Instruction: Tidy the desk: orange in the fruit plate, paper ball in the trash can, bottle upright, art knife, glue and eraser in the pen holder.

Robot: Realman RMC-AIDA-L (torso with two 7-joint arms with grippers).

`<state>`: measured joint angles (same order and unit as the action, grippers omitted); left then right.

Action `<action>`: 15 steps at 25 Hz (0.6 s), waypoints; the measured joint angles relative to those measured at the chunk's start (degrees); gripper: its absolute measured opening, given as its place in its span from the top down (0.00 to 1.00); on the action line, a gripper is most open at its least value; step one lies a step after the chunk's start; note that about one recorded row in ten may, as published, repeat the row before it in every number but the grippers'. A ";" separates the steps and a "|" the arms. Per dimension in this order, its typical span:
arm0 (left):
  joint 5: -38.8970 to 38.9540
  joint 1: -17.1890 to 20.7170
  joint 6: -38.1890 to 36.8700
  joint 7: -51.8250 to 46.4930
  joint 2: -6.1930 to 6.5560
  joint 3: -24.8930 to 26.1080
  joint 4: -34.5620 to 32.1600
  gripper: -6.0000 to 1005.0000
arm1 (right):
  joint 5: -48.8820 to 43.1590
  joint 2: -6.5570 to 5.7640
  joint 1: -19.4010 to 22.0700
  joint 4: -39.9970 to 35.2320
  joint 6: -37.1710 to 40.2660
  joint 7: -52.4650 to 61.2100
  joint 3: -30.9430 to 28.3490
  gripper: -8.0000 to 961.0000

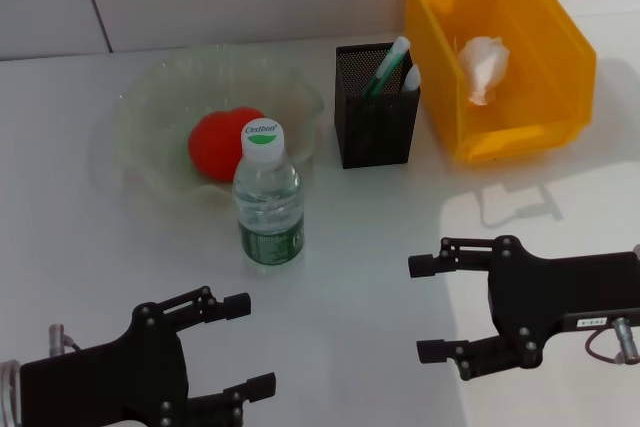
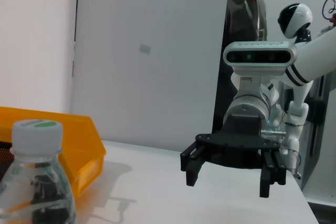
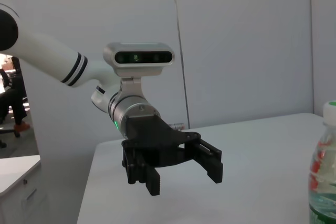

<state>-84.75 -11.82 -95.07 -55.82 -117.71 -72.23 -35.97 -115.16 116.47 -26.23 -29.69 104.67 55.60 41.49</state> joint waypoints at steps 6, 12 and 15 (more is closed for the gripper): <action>0.00 -0.38 -1.06 -0.72 0.42 -0.05 0.19 0.22 | -0.13 -0.03 -0.64 0.08 -0.35 0.39 0.24 0.14; -1.26 -1.20 -1.86 -2.22 0.87 0.37 0.30 0.22 | -0.16 0.21 -0.87 0.08 -0.88 0.47 0.31 0.14; -1.37 -1.24 -1.86 -2.28 0.89 0.49 0.30 0.22 | -0.16 0.23 -0.97 0.12 -1.22 0.52 0.34 0.14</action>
<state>-86.12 -13.06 -96.93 -58.10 -116.83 -71.74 -35.67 -115.32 116.70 -27.20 -29.57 103.45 56.13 41.84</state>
